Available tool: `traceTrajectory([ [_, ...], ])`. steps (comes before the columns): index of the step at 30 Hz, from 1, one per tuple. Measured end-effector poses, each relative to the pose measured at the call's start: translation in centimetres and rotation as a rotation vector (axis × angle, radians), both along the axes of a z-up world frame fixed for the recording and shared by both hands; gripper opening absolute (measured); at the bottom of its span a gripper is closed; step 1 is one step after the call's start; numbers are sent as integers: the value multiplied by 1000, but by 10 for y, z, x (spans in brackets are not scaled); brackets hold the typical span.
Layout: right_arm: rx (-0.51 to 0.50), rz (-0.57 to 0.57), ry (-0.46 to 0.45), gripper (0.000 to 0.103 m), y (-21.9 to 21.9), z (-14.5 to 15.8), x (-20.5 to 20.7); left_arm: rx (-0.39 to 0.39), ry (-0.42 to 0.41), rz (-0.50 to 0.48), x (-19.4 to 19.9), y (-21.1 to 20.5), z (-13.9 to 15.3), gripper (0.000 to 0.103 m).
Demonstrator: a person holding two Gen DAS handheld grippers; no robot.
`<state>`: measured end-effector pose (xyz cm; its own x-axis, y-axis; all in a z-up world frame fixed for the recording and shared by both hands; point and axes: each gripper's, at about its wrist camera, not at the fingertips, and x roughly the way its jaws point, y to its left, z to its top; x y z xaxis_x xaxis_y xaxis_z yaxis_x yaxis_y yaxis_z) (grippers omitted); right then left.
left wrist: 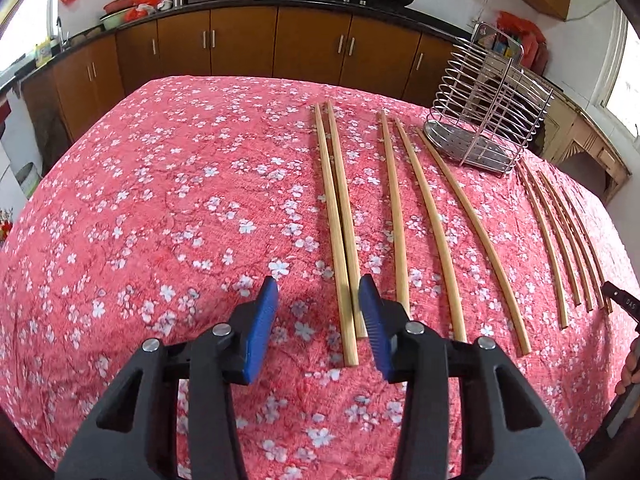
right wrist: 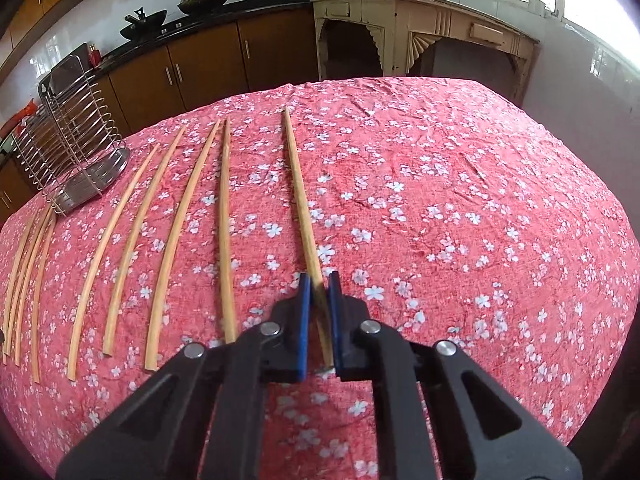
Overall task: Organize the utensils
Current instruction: 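Close the right gripper on a wooden chopstick while the left gripper grasps another chopstick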
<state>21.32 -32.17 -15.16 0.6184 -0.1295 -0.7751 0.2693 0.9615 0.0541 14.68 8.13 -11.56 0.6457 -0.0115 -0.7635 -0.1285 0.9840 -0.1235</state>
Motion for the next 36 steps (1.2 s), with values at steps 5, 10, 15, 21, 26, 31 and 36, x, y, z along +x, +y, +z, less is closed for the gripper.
traceTrajectory([
  [5, -9, 4, 2, 11, 5, 1, -2, 24, 5, -4, 11, -2, 3, 44],
  [10, -16, 4, 5, 11, 4, 3, 0, 121, 33, 22, 30, 5, 2, 43],
  [15, -30, 8, 10, 11, 3, 5, 5, 158, 41, 3, 41, 9, 3, 43],
  [21, -48, 6, 13, 10, -2, 6, 21, 155, 33, -31, 53, 5, 2, 25],
  [26, -58, -42, 16, 9, -16, 4, 35, 185, 36, -12, 79, 10, 1, 15],
  [31, -58, -105, 23, 9, -36, 3, 41, 190, 36, -5, 88, 29, 3, 15],
  [36, -59, -127, 34, 10, -56, 1, 41, 131, 27, -27, 71, 46, 2, 16],
])
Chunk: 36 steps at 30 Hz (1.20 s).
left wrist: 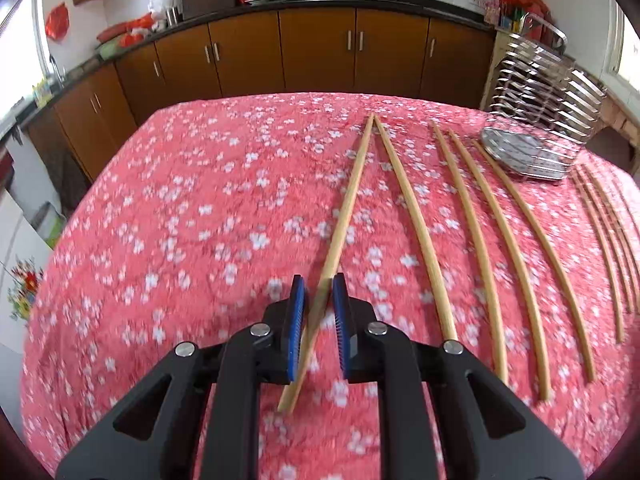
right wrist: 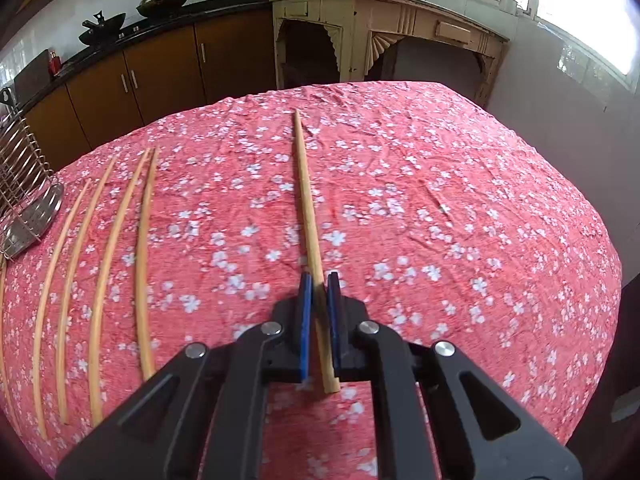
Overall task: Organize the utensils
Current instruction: 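Close the right gripper on a wooden chopstick while the left gripper grasps another chopstick, then lift both held chopsticks upright and carry them toward the wire holder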
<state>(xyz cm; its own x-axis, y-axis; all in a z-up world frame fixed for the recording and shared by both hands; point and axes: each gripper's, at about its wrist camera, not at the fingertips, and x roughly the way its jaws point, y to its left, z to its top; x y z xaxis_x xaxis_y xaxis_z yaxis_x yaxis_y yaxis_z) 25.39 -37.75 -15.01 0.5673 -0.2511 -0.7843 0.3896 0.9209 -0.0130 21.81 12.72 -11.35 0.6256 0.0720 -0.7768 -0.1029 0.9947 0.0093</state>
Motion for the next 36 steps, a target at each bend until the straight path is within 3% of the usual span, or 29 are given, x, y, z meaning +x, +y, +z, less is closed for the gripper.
traceTrajectory([
  [7, -14, 34, -14, 22, 8, -3, -19, 9, -14, -48, -26, -5, -3, 21],
  [12, 1, 44, -21, 17, 13, -4, -21, 10, 0, -34, -23, -1, -6, 20],
  [20, 10, 48, -23, 16, 15, -3, -28, 50, 4, -27, -28, -9, -6, 19],
  [21, 15, 55, -26, 13, 15, -3, -29, 48, 4, -28, -28, -10, -6, 18],
  [22, 15, 61, -26, 8, 17, -3, -31, 46, 3, -30, -29, -10, -6, 10],
  [26, 37, 73, -54, 8, 18, 1, -39, 39, -3, -21, -36, -10, -6, 7],
  [30, 26, 84, -104, 8, 19, 15, -53, 18, -42, -20, -49, -5, 4, 7],
  [36, 6, 109, -146, 8, 22, 41, -66, 52, -136, -28, -67, -7, 34, 7],
])
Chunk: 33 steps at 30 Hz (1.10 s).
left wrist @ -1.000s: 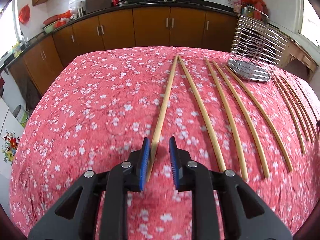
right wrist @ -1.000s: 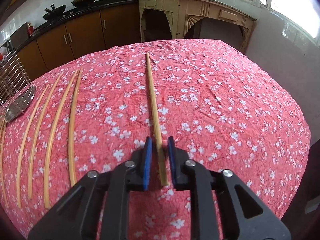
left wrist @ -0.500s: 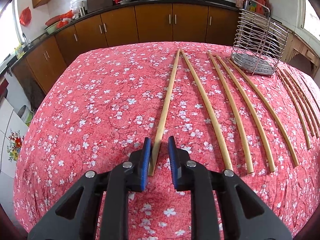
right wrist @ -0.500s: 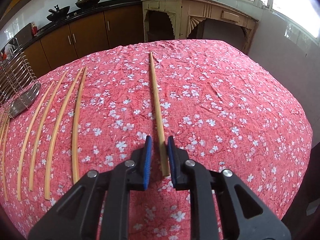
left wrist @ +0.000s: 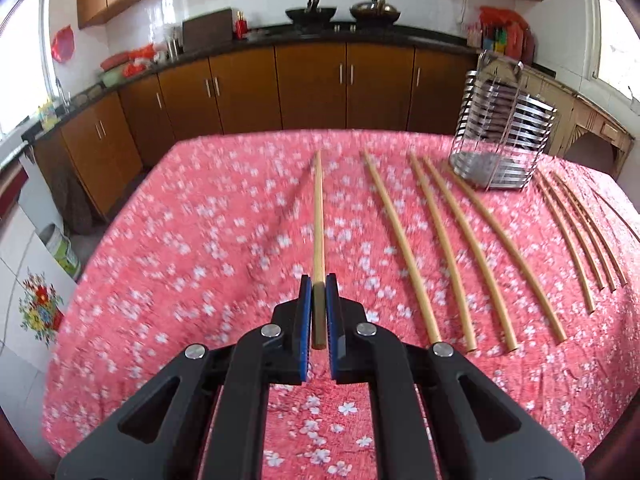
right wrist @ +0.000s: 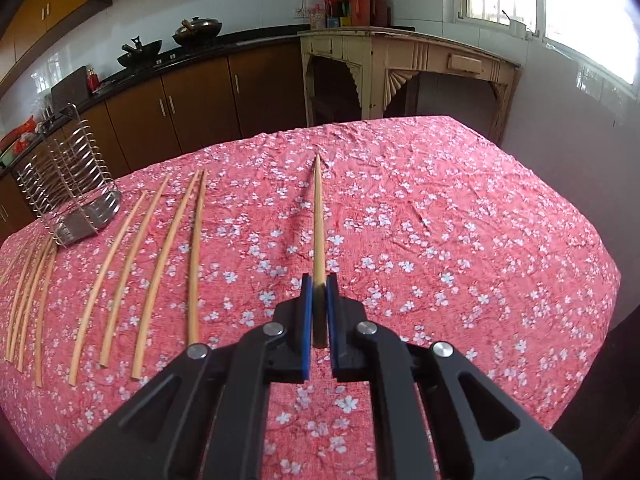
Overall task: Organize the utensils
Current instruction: 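Lift both held chopsticks upright and carry them toward the wire holder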
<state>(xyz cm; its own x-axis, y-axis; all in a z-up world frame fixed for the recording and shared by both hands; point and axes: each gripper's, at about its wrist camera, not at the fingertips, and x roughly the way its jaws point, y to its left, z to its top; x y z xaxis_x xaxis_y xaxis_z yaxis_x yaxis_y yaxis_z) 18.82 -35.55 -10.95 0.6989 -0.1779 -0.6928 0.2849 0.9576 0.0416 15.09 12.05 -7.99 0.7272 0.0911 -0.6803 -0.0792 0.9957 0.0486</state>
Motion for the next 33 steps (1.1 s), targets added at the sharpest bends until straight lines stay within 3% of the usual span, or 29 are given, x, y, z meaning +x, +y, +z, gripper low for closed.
traceTrajectory([
  [2, 9, 6, -7, 8, 1, 2, -2, 13, -18, -2, -3, -2, 6, 7],
  [7, -8, 10, -129, 8, 4, 30, -11, -5, -82, 9, -5, 1, 27, 7],
  [17, -49, 22, -314, 8, 9, 88, -10, -32, -321, 44, -9, 3, 84, 7],
  [33, 17, 71, -422, 8, 16, 139, 13, -42, -433, 102, 17, 8, 125, 7],
])
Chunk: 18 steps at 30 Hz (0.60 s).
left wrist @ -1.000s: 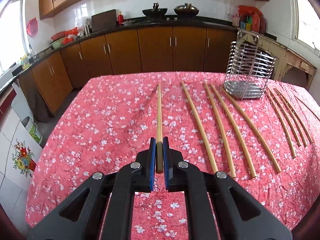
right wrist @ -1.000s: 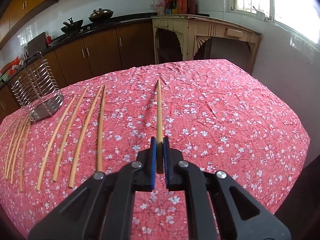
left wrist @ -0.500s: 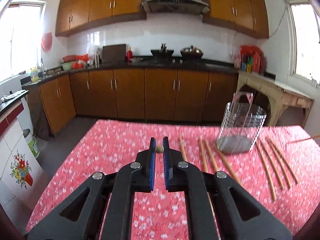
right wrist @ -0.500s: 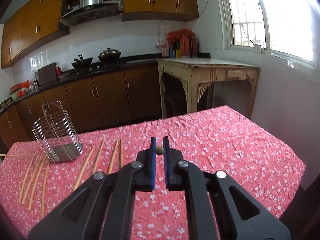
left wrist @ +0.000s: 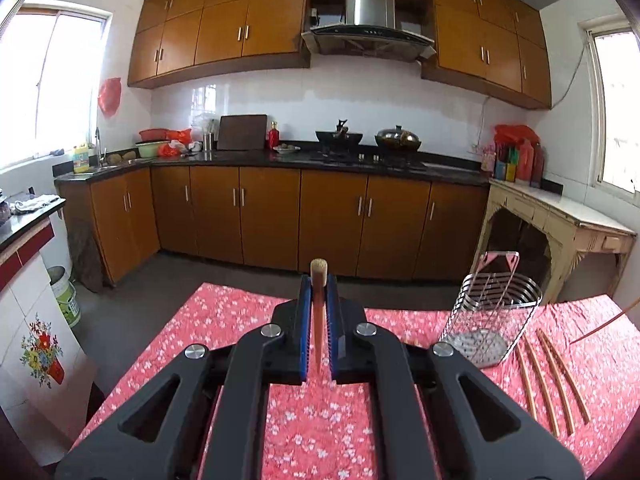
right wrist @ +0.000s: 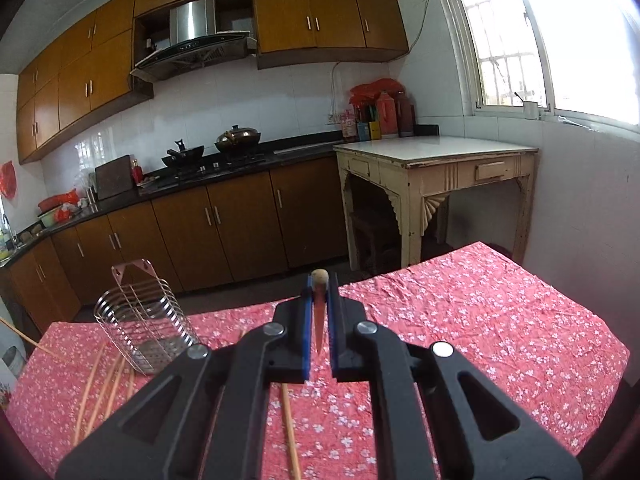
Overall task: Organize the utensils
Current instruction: 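Lift both held chopsticks upright and carry them toward the wire holder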
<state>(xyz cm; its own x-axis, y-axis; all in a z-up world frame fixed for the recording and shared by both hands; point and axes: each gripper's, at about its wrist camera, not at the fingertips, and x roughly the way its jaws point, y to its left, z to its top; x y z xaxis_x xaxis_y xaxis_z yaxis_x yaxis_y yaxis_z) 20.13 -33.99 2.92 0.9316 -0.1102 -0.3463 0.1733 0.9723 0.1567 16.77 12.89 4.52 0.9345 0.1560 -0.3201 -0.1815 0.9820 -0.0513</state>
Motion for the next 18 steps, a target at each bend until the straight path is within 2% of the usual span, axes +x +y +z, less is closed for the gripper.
traceTrajectory([
  [11, 62, 142, -152, 8, 23, 62, -25, -52, -98, -55, -5, -16, 39, 7],
  [18, 87, 289, -233, 8, 60, 111, -21, -104, -243, -107, 0, -43, 97, 7],
])
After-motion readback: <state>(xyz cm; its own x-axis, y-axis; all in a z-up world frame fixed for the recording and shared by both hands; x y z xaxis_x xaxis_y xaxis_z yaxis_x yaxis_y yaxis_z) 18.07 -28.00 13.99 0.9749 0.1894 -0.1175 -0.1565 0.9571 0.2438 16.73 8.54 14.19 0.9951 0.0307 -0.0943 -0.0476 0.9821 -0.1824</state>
